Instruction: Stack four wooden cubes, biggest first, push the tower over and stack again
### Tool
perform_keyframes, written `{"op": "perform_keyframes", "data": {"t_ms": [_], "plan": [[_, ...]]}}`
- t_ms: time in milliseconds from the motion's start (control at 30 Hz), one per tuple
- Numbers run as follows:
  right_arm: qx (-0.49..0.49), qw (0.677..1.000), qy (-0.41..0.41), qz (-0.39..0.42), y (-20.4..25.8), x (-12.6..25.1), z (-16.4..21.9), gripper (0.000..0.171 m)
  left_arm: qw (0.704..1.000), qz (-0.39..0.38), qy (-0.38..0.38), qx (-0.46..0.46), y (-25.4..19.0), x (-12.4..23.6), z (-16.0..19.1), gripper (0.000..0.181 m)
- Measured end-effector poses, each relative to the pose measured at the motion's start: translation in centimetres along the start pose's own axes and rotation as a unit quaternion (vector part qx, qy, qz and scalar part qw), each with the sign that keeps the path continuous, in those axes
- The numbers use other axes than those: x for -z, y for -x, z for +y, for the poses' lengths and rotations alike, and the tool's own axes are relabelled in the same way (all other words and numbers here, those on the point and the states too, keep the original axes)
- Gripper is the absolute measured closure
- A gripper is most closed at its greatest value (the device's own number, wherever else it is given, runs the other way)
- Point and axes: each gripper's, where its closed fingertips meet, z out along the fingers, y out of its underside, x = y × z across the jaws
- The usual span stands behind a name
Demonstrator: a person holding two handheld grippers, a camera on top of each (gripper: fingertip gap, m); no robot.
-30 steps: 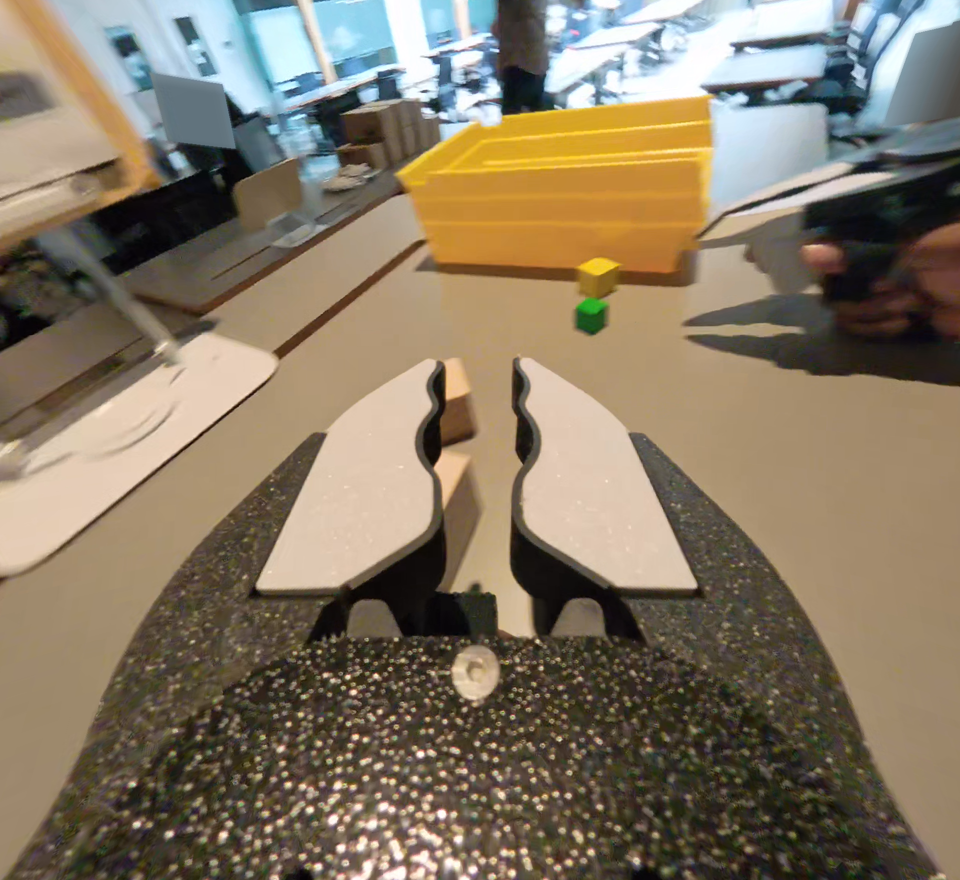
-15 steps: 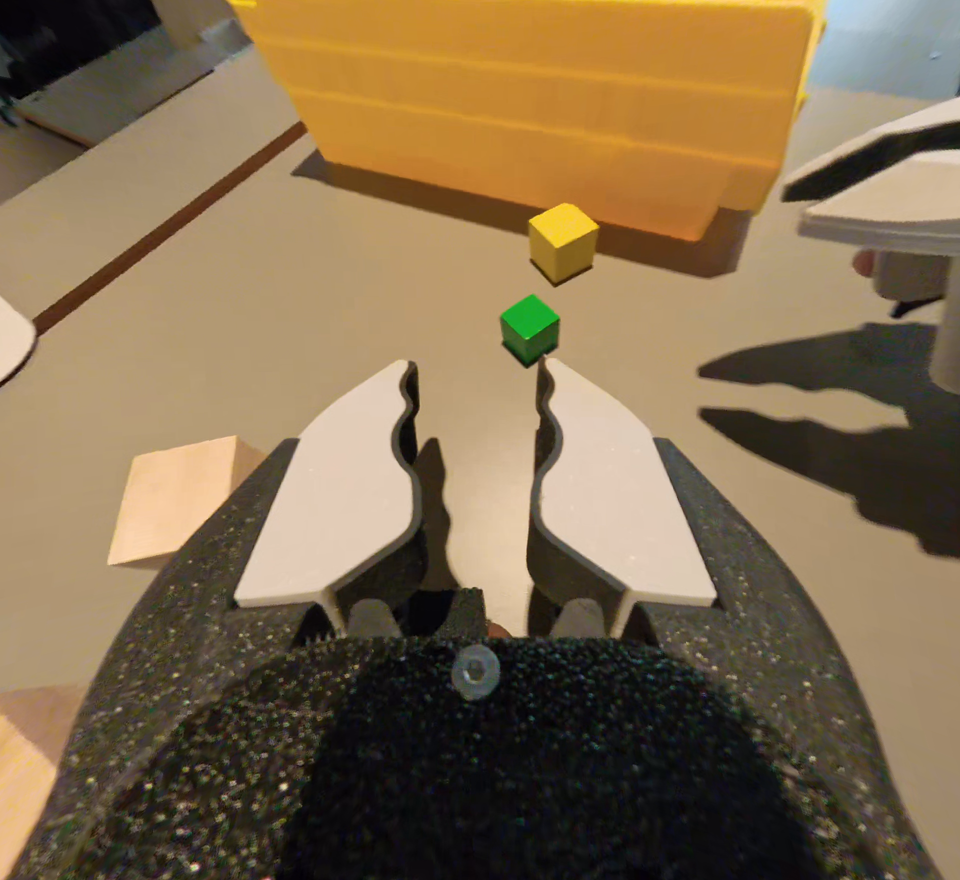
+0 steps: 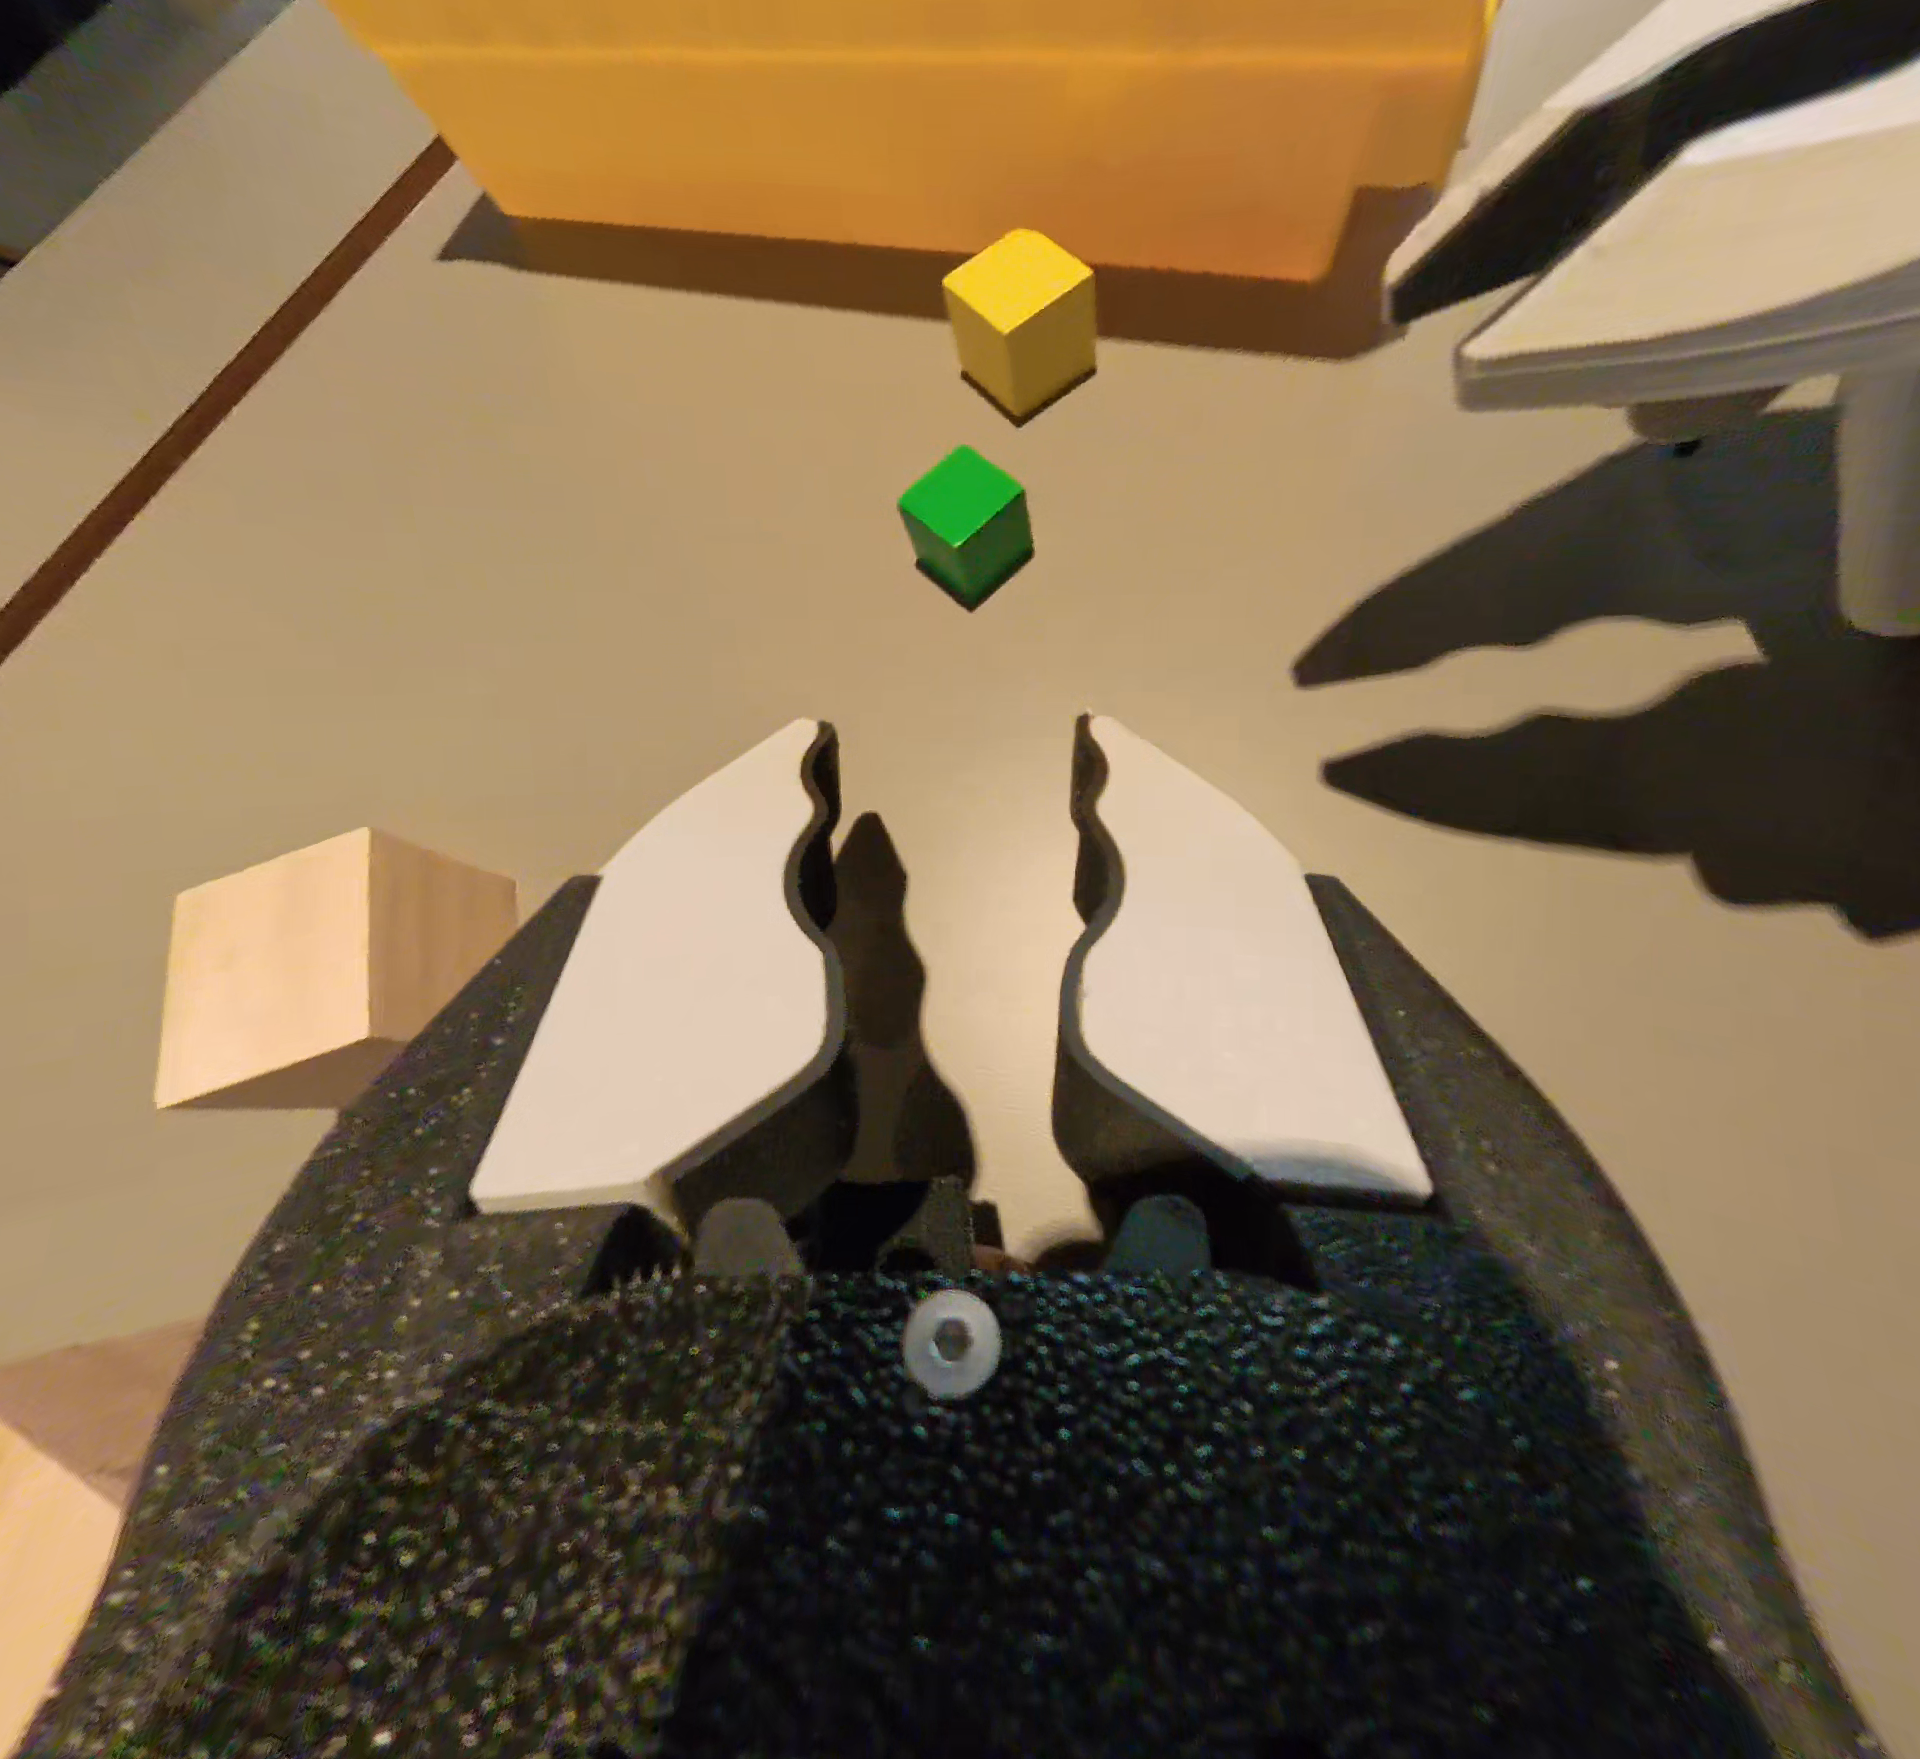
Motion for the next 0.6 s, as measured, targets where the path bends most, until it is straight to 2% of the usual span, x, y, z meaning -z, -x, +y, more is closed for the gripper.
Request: {"op": "perform_keyframes", "data": {"t_ms": [100,200,300,433,600], "plan": [[0.000,1.000,0.000,-0.013,0.3,0.0,0.0,0.155,0.999,0.005,-0.001,0.034,0.3,-0.5,-0.4,0.138],[0.002,1.000,-0.008,-0.016,0.4,0.2,-0.2,0.155,0.996,0.032,-0.028,0.081,0.2,-1.7,-2.3,0.138],[0.003,1.000,-0.011,-0.024,0.6,0.3,-0.2,0.155,0.996,0.018,-0.027,0.082,0.7,-3.3,-3.3,0.138],[0.000,0.999,-0.018,-0.030,0.7,0.5,-0.4,0.155,0.993,-0.082,-0.041,0.078,2.7,-2.6,-3.4,0.141],[-0.006,0.999,-0.033,-0.039,0.8,0.8,-0.7,0.155,0.964,-0.238,-0.067,0.103,6.9,2.6,-1.0,0.142]]}}
